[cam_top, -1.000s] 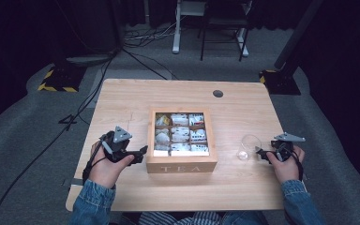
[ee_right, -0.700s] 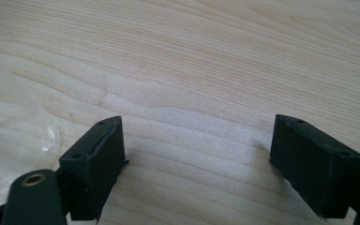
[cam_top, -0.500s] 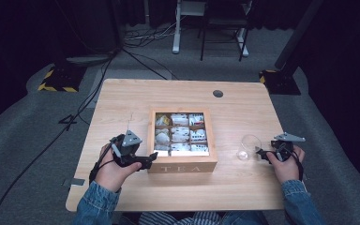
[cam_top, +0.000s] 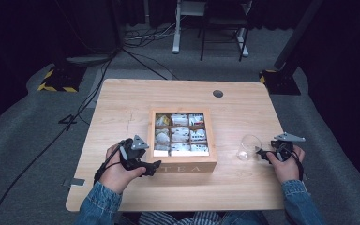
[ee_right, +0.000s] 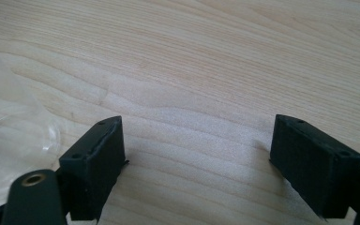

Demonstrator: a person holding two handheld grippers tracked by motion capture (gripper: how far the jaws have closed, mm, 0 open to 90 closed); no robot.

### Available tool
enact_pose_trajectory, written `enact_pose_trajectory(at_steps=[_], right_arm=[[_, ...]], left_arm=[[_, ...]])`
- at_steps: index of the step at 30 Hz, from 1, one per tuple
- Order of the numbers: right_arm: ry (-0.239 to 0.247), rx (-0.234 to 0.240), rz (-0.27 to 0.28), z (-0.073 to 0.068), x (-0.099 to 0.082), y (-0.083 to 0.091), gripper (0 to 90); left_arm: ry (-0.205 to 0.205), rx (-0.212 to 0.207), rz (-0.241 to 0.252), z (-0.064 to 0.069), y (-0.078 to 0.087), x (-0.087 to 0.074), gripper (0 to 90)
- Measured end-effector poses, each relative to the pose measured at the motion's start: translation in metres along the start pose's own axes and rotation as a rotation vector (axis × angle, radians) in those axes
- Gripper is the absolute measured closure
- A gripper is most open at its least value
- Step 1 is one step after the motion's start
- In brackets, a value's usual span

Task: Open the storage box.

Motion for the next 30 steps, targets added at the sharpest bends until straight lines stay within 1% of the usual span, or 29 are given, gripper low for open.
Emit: enact_pose_trajectory(at_steps=[1, 3, 4, 7, 8, 10, 13, 14, 16, 18, 19, 21, 24, 25, 28, 29, 30], right_arm=[[0.0, 0.0, 0.0, 0.0, 0.0, 0.0, 18.4], [0.0, 0.0, 0.0, 0.0, 0.0, 0.0, 18.4], [0.0, 0.0, 0.0, 0.0, 0.0, 0.0, 18.4], [0.001, 0.001, 0.0, 0.0001, 0.0, 0.0, 18.4], [0.001, 0.001, 0.0, 0.0001, 0.0, 0.0, 18.4], [0.002, 0.002, 0.001, 0.0002, 0.0, -0.0001, 18.4], [0.003, 0.003, 0.001, 0.0002, 0.0, -0.0002, 18.4], [0.003, 0.003, 0.001, 0.0002, 0.0, -0.0002, 18.3], [0.003, 0.003, 0.002, 0.0002, 0.0, -0.0003, 18.4], [0.003, 0.003, 0.002, 0.0002, 0.0, -0.0003, 18.3], [0.004, 0.003, 0.002, 0.0002, 0.0, -0.0003, 18.3], [0.004, 0.003, 0.002, 0.0002, 0.0, -0.0003, 18.3], [0.004, 0.003, 0.002, 0.0002, 0.0001, -0.0003, 18.3], [0.005, 0.003, 0.001, 0.0002, 0.0001, -0.0003, 18.3], [0.005, 0.003, 0.001, 0.0002, 0.0001, -0.0003, 18.3], [0.003, 0.002, 0.0, 0.0001, 0.0001, -0.0002, 18.3], [0.005, 0.003, 0.002, 0.0002, 0.0001, -0.0003, 18.3]], left_arm=[[0.0, 0.0, 0.0, 0.0, 0.0, 0.0, 15.8], [-0.022, -0.008, -0.023, 0.001, -0.0015, -0.0013, 16.0], [-0.044, -0.01, -0.042, 0.0015, -0.003, -0.0024, 17.5], [-0.051, -0.007, -0.057, 0.002, -0.0049, -0.0042, 18.7], [-0.054, -0.013, -0.061, 0.0018, -0.0059, -0.005, 19.3], [-0.061, -0.01, -0.067, 0.0014, -0.0071, -0.0063, 22.6], [-0.066, -0.012, -0.085, 0.001, -0.007, -0.0068, 23.5], [-0.074, -0.01, -0.097, 0.0012, -0.0074, -0.0075, 26.6], [-0.072, -0.011, -0.101, 0.0012, -0.0072, -0.0069, 27.2], [-0.058, -0.013, -0.1, 0.0011, -0.0049, -0.0037, 27.2], [-0.073, -0.015, -0.094, 0.0006, -0.0037, -0.0026, 27.5], [-0.076, -0.019, -0.098, 0.0009, -0.0032, -0.0021, 29.6], [-0.083, -0.021, -0.098, 0.0002, -0.0034, -0.002, 29.4], [-0.073, -0.02, -0.098, 0.0008, -0.0038, -0.0016, 29.4], [-0.075, -0.023, -0.105, 0.0005, -0.0032, -0.0003, 29.8], [-0.06, -0.022, -0.097, 0.0012, -0.0032, 0.0001, 29.9], [-0.06, -0.022, -0.097, 0.0012, -0.0032, 0.0001, 30.0]])
Point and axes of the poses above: each handheld gripper's, and its own axes: y roughly backward along the jaws, x roughly out of its top, z roughly to its right, the point moved 2 cm from there along -y, roughly forward along the jaws, and after that the axes turned 13 degrees about z, right-handed, at the moved point
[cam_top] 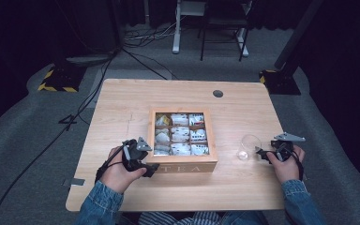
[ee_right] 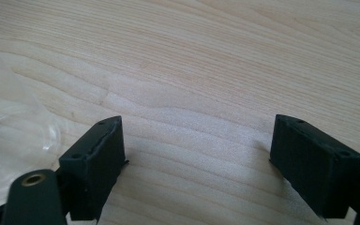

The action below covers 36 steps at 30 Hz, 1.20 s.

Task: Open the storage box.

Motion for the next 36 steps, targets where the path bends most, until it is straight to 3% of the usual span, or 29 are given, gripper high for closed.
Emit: enact_pose_trajectory(at_steps=[10, 19, 27, 30, 36], right_arm=[[0.0, 0.001, 0.0, 0.0, 0.0, 0.0, 18.3], [0.005, 0.007, -0.001, 0.0, 0.0, 0.0, 18.3], [0.006, 0.01, -0.001, 0.0, 0.0, 0.0, 18.3], [0.007, 0.012, 0.0, 0.0, 0.0, 0.0, 18.3], [0.008, 0.015, 0.001, -0.001, -0.001, 0.001, 18.4]], left_arm=[[0.01, -0.009, 0.015, -0.002, 0.005, 0.004, 29.9], [-0.017, 0.034, 0.047, -0.001, 0.009, 0.011, 30.1], [-0.009, 0.069, 0.119, -0.003, 0.018, 0.018, 33.6], [-0.053, 0.104, 0.178, -0.002, 0.023, 0.022, 33.1], [-0.061, 0.123, 0.216, -0.002, 0.027, 0.026, 32.6]])
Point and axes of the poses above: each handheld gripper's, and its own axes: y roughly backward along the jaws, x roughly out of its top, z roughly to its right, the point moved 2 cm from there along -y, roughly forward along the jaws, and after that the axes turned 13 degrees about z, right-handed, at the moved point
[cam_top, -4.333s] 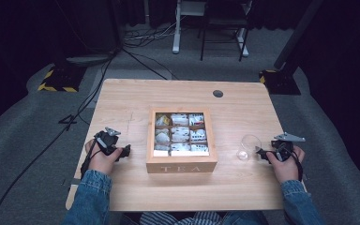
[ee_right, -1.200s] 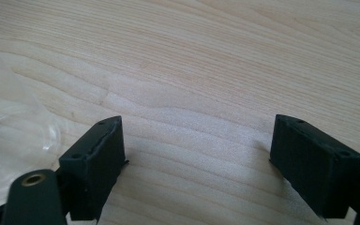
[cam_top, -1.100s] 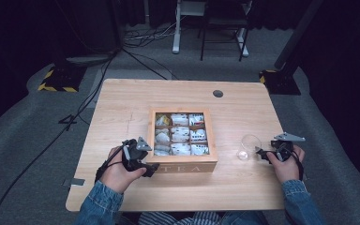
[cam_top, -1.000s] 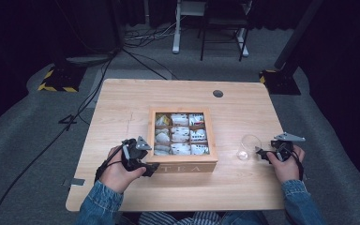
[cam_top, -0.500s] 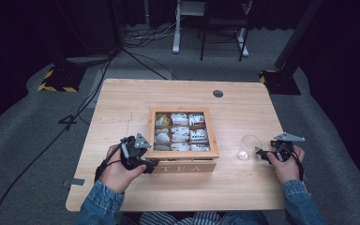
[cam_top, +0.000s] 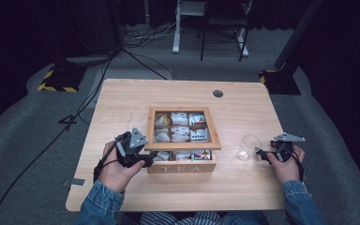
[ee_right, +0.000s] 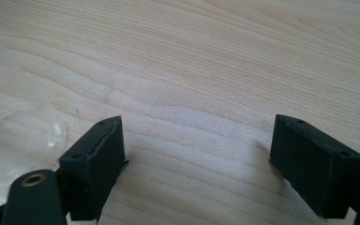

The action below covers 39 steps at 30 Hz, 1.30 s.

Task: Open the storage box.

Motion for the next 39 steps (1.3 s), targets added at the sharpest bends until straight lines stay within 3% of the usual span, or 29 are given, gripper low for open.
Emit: enact_pose_trajectory(at_steps=[7, 10, 18, 31, 39], right_arm=[[0.002, 0.006, -0.002, 0.0, -0.001, 0.001, 18.4], [0.002, 0.001, 0.0, 0.0, 0.0, 0.0, 18.3], [-0.002, -0.004, 0.0, -0.001, 0.0, 0.0, 18.3], [0.0, 0.001, -0.001, -0.001, 0.0, 0.001, 18.3], [0.002, 0.003, 0.0, 0.0, 0.0, 0.001, 18.4]], left_arm=[[-0.001, 0.015, 0.066, -0.002, 0.002, 0.004, 33.1], [0.005, 0.013, 0.067, -0.002, 0.002, 0.004, 32.9], [0.007, 0.036, 0.154, -0.005, 0.0, 0.01, 33.1], [-0.053, 0.088, 0.194, -0.009, -0.004, 0.027, 33.8], [-0.012, 0.092, 0.227, -0.021, -0.008, 0.036, 38.3]])
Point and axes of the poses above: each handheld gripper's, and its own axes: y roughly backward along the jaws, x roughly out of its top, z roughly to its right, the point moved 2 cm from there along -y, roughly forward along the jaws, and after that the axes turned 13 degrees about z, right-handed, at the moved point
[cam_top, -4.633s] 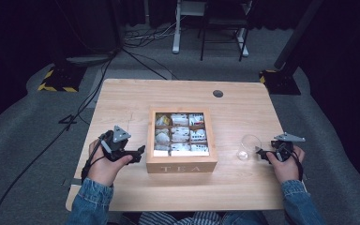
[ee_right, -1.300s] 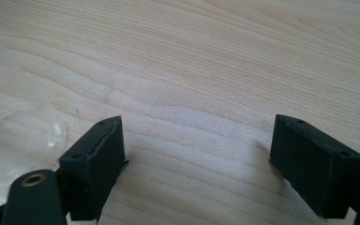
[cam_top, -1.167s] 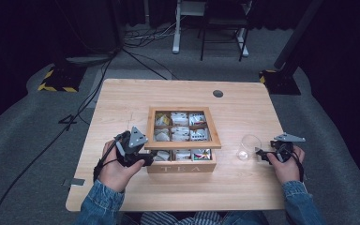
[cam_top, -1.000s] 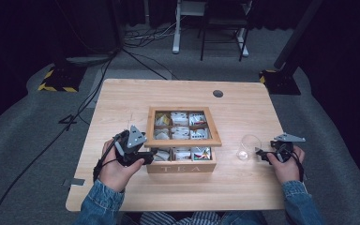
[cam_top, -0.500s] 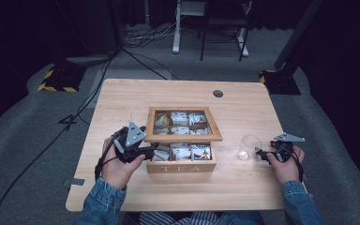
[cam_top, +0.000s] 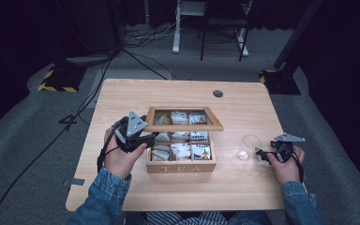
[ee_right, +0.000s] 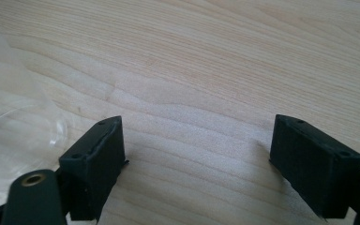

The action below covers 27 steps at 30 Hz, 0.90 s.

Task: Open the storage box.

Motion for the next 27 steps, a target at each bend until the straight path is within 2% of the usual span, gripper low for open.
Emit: enact_pose_trajectory(at_steps=[3, 4, 7, 21, 27], right_arm=[[0.0, 0.0, 0.0, 0.0, 0.0, 0.0, 18.4], [0.0, 0.0, 0.0, 0.0, 0.0, 0.0, 18.4], [0.0, 0.0, 0.0, 0.0, 0.0, 0.0, 18.4], [-0.003, 0.001, -0.003, 0.0, -0.002, 0.004, 18.4], [-0.002, -0.004, -0.003, 0.0, -0.005, 0.009, 18.4]], left_arm=[[0.01, -0.003, 0.004, -0.003, -0.002, 0.0, 40.2], [0.033, -0.001, 0.01, -0.007, -0.004, -0.001, 41.7], [0.047, -0.001, 0.018, -0.01, -0.006, -0.003, 43.9], [0.045, 0.01, -0.008, -0.014, -0.014, -0.001, 44.6], [0.059, 0.018, 0.013, -0.017, -0.016, 0.001, 44.7]])
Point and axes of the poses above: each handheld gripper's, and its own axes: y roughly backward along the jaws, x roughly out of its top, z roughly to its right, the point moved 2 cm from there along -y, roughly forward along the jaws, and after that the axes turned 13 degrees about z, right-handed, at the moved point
